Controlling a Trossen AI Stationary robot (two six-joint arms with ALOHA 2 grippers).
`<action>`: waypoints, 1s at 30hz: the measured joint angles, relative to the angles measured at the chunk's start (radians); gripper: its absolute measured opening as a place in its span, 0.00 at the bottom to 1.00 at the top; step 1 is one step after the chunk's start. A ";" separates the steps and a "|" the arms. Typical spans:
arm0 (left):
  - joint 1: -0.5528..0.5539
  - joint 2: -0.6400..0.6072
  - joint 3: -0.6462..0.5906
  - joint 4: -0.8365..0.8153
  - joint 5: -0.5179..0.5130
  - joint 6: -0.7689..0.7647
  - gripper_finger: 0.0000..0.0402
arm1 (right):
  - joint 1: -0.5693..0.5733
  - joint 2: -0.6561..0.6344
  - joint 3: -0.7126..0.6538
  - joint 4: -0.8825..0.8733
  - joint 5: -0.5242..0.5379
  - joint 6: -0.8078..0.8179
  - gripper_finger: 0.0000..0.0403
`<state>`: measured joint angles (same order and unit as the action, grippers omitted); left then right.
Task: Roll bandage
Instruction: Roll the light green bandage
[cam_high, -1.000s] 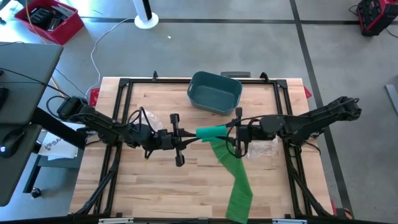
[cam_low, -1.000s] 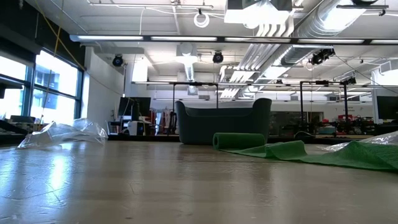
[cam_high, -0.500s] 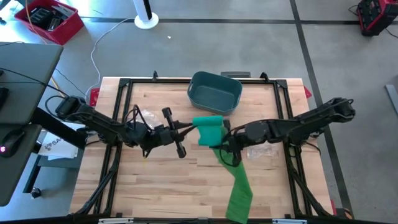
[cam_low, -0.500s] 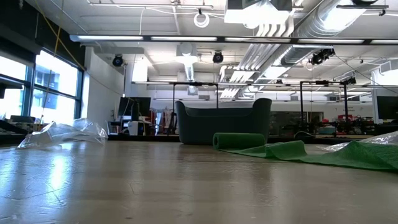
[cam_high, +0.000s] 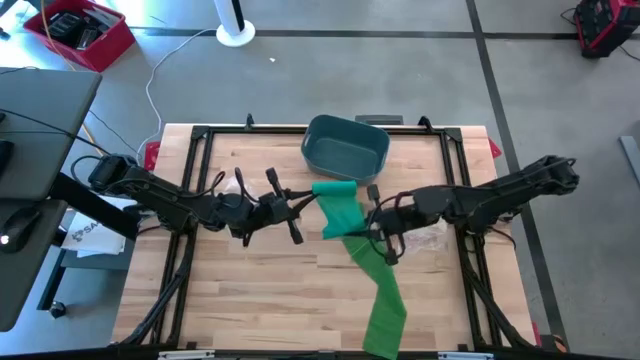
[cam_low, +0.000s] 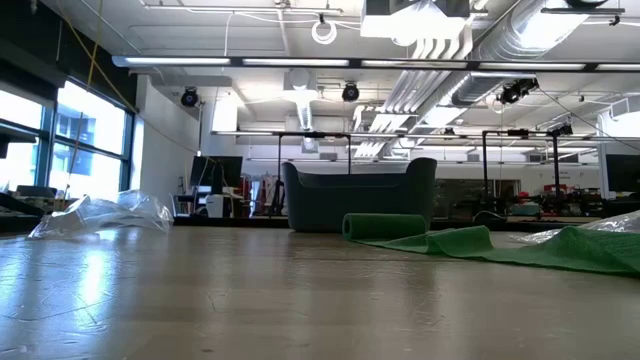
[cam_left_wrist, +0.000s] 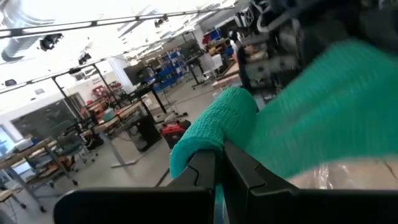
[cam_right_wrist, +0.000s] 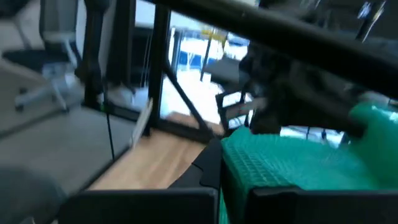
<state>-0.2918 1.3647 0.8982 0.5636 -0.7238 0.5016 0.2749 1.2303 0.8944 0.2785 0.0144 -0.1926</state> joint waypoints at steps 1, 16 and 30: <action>0.003 0.000 0.000 -0.006 0.002 -0.005 0.00 | 0.000 -0.007 0.000 0.027 0.000 0.013 0.00; 0.000 0.166 0.000 0.012 0.152 -0.287 0.00 | -0.113 -0.014 0.000 0.087 0.201 0.208 0.00; 0.004 0.204 -0.002 0.006 0.153 -0.344 0.00 | -0.145 -0.014 0.000 -0.151 0.167 0.306 0.26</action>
<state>-0.2874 1.5684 0.8967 0.5701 -0.5710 0.1581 0.1303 1.2163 0.8944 0.1276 0.1810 0.1135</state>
